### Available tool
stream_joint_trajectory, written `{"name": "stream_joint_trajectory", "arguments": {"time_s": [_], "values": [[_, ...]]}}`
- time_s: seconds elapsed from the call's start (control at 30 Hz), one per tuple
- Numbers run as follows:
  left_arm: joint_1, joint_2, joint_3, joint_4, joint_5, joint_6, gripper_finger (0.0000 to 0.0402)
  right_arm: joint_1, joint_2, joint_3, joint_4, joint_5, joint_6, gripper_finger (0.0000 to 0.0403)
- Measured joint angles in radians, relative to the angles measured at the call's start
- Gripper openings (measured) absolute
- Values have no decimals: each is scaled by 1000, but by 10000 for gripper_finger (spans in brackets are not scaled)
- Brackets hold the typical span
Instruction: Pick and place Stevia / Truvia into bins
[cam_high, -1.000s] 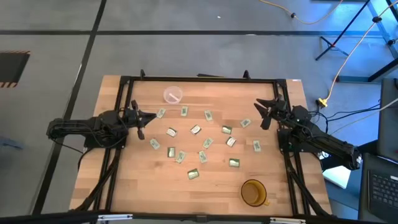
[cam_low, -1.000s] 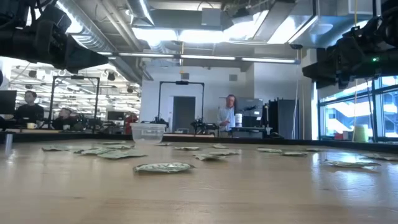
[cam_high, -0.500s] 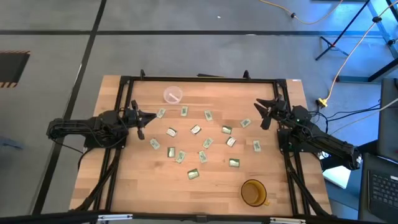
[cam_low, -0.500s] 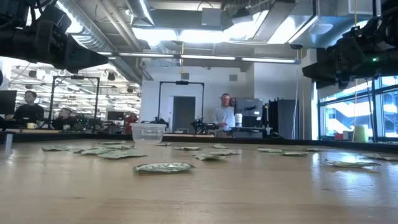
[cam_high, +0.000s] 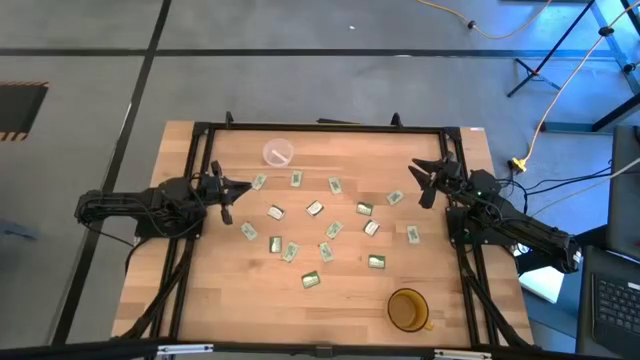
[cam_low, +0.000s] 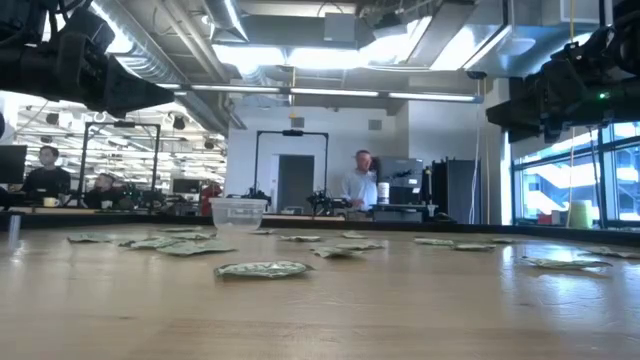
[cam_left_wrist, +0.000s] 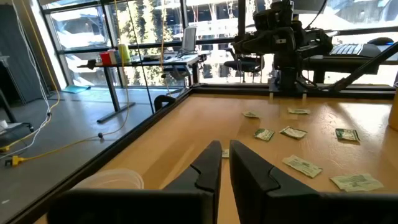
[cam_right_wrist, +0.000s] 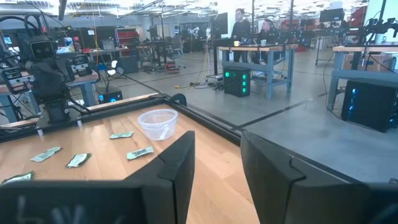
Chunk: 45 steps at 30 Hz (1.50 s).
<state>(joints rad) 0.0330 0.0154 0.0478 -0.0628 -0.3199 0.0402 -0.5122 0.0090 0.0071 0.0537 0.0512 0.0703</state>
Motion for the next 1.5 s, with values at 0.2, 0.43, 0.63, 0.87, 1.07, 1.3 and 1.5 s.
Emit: {"name": "stream_joint_trajectory", "arguments": {"time_s": [0.2, 0.43, 0.63, 0.87, 1.07, 1.3, 1.5], "values": [[0, 0, 0, 0, 0, 0, 27, 0, 0, 0, 0, 0, 0, 134], [0, 0, 0, 0, 0, 0, 27, 0, 0, 0, 0, 0, 0, 134], [0, 0, 0, 0, 0, 0, 29, 0, 0, 0, 0, 0, 0, 134], [0, 0, 0, 0, 0, 0, 26, 0, 0, 0, 0, 0, 0, 134], [2, 0, 0, 0, -12, 81, 29, 0, 0, 0, 0, 0, 5, 134], [2, 0, 0, 0, -13, 86, 27, 0, 0, 0, 1, 0, 93, 134], [2, 0, 0, 0, -2, 78, 28, 0, 0, 0, 11, 0, 108, 134]]}}
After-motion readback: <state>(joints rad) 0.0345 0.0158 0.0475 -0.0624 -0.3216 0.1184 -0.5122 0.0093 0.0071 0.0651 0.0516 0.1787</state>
